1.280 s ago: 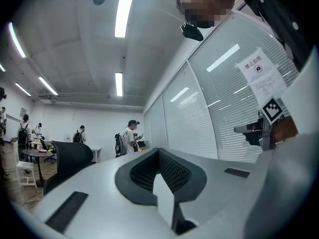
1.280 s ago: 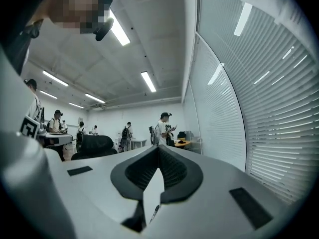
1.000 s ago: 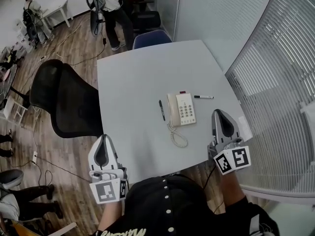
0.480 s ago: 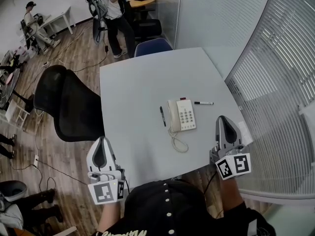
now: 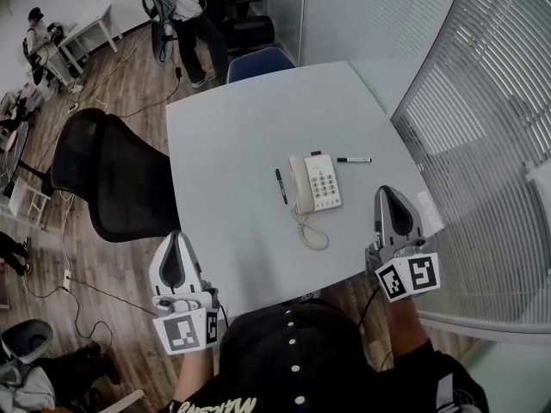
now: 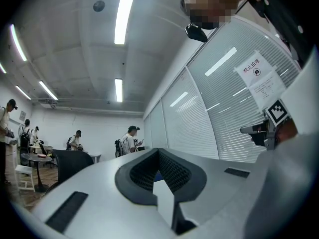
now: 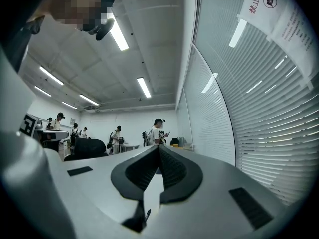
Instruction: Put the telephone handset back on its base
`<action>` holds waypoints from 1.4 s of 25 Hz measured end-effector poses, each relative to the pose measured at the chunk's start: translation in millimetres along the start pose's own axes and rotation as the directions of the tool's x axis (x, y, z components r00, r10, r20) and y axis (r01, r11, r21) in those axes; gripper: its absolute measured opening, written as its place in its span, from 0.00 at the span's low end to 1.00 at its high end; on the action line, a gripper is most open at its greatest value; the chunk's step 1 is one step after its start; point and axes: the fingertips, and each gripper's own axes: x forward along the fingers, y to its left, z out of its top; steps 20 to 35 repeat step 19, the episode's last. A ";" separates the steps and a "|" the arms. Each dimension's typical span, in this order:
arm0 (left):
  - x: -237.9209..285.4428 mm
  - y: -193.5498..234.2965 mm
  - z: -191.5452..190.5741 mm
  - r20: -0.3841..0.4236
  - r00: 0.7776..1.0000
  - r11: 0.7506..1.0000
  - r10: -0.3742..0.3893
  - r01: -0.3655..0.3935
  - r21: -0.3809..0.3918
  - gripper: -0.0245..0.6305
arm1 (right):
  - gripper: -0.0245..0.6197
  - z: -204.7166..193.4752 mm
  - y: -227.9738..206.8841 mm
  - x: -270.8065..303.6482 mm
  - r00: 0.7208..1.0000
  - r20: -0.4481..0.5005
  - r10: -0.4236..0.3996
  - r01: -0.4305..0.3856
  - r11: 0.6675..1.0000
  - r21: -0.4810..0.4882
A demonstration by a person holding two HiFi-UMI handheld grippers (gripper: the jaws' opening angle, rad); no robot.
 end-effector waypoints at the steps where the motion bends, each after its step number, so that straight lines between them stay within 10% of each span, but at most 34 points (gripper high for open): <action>1: -0.1 -0.2 -0.4 -0.004 1.000 1.000 -0.001 0.001 0.000 0.06 | 0.08 -0.1 1.2 0.5 1.000 -0.002 0.002 -0.002 1.000 -0.003; 35: 5.2 1.2 -3.7 -0.008 1.000 1.000 0.012 -0.012 -0.003 0.06 | 0.08 -0.1 8.3 16.8 0.999 -0.007 0.033 -0.033 0.998 -0.053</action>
